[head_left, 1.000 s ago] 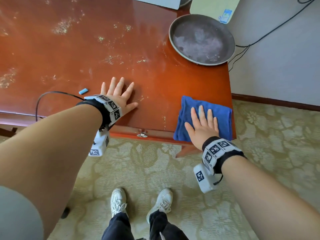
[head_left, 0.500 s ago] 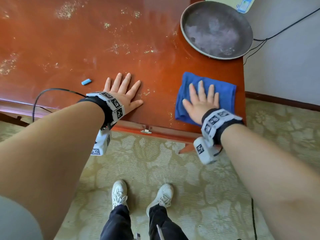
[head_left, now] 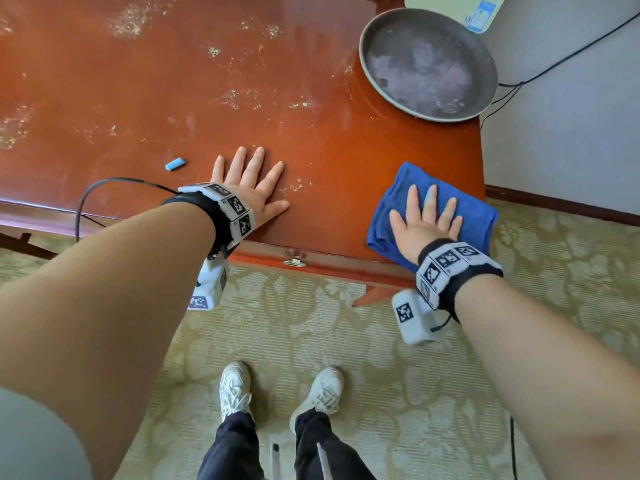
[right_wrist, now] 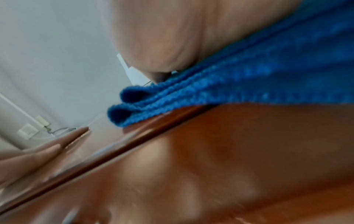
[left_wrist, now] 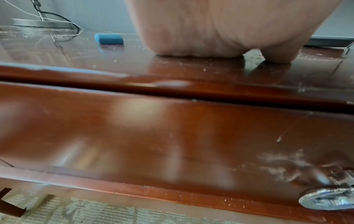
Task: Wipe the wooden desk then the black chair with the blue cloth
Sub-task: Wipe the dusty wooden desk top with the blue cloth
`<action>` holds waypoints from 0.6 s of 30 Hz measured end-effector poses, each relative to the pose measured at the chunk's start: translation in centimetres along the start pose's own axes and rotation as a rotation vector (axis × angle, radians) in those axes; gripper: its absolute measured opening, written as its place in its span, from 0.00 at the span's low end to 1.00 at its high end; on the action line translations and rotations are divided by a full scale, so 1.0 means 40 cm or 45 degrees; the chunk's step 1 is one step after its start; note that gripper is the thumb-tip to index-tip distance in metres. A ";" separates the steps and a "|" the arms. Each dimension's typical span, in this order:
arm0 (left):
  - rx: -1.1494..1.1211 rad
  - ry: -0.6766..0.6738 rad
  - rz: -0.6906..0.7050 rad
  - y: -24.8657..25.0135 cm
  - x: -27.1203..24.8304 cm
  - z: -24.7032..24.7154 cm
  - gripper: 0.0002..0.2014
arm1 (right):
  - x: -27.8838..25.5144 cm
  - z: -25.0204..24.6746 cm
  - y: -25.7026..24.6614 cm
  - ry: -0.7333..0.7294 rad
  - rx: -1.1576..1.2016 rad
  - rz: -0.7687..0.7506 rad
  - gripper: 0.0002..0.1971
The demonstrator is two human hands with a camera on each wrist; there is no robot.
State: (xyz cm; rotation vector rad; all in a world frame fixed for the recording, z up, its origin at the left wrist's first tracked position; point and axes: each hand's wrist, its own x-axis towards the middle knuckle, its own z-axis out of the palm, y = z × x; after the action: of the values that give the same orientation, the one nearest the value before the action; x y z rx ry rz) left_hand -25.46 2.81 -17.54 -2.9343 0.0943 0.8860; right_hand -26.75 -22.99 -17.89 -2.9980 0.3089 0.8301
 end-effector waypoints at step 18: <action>-0.023 -0.003 0.004 -0.001 -0.003 -0.001 0.33 | -0.073 0.054 0.072 -0.032 -0.051 -0.192 0.27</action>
State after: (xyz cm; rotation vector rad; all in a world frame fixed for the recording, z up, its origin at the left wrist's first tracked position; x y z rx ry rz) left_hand -25.55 2.85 -17.42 -2.9504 0.0908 0.8956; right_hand -30.86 -25.13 -18.12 -2.9983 0.0651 0.8683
